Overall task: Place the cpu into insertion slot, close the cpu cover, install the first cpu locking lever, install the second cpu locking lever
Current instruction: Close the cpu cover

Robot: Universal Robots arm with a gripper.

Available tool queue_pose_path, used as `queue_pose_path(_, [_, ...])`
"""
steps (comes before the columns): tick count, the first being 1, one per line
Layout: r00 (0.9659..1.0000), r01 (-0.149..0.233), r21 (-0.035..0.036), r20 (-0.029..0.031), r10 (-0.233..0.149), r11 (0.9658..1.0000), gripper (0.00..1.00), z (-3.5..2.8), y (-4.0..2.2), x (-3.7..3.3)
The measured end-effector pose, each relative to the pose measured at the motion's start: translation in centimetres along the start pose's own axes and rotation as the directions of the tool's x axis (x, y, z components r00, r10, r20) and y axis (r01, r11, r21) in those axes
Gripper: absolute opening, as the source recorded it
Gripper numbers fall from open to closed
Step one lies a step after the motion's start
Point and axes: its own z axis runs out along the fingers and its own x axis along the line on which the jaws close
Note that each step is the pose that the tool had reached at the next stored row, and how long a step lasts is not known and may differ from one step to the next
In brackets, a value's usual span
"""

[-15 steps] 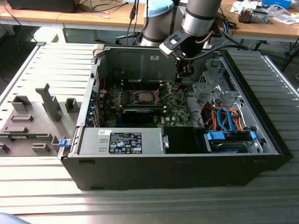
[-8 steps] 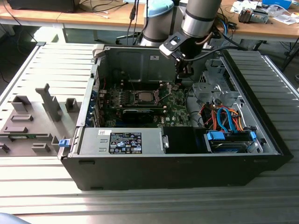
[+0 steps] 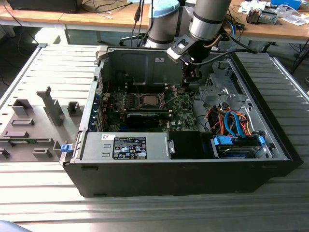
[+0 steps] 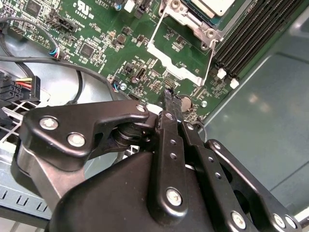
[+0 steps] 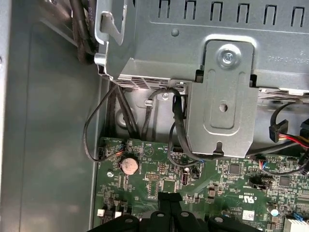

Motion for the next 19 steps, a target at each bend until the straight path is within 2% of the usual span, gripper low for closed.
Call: queue_pose_path(19, [1.0000,0.000,0.0000,0.0000,0.000,1.0000,0.11,0.52,0.66,-0.08])
